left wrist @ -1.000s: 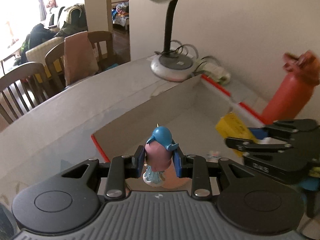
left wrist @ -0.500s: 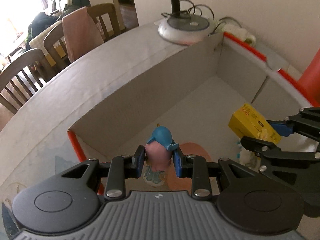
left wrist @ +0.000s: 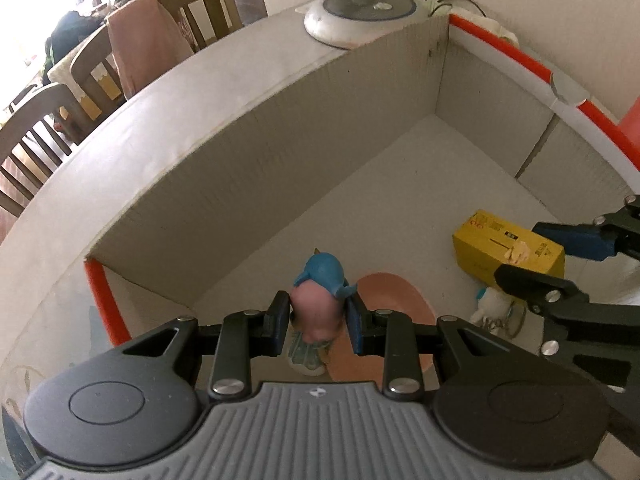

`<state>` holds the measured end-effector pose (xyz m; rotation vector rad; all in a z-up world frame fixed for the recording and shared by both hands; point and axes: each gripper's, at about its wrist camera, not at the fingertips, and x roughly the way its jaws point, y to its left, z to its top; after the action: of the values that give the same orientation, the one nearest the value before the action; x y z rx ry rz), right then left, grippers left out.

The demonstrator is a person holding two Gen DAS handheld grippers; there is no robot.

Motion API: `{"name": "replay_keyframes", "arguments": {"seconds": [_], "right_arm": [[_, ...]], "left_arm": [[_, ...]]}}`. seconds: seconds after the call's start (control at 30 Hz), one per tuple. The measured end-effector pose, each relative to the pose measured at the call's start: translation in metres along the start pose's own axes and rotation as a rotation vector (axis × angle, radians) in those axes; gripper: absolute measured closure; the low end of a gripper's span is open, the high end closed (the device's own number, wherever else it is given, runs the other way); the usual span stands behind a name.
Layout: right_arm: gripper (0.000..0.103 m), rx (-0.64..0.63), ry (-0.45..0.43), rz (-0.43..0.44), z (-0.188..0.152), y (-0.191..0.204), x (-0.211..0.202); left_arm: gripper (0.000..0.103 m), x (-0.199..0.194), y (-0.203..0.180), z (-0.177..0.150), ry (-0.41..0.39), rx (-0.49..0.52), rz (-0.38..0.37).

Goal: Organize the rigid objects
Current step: 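Lower the doll into the shoebox and open the left gripper while the right releases the yellow box inside, then withdraw both open grippers from the shoebox back toward the table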

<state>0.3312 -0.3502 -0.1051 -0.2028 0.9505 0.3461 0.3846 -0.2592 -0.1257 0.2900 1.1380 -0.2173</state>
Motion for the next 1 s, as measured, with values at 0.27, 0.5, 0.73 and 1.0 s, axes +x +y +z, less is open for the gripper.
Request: {"name": "replay_keyframes", "arguments": {"seconds": [0.27,0.5,0.73,1.0], "right_arm": [[0.060,0.051,-0.031,0.040,0.004,-0.005,-0.012],[0.058,0.079,-0.058,0.060,0.004,-0.006,-0.025],[0.056,0.082,-0.092,0.072,0.001,-0.003,-0.045],[0.046,0.110,-0.128,0.108,-0.005,0.005,-0.072]], "left_arm": [[0.073,0.000,0.007,-0.001,0.019,-0.059,-0.016],[0.070,-0.015,0.014,-0.003,-0.012,-0.082,-0.042],[0.046,-0.044,0.014,-0.013,-0.086,-0.100,-0.096],[0.046,-0.076,0.029,-0.031,-0.147,-0.135,-0.148]]}}
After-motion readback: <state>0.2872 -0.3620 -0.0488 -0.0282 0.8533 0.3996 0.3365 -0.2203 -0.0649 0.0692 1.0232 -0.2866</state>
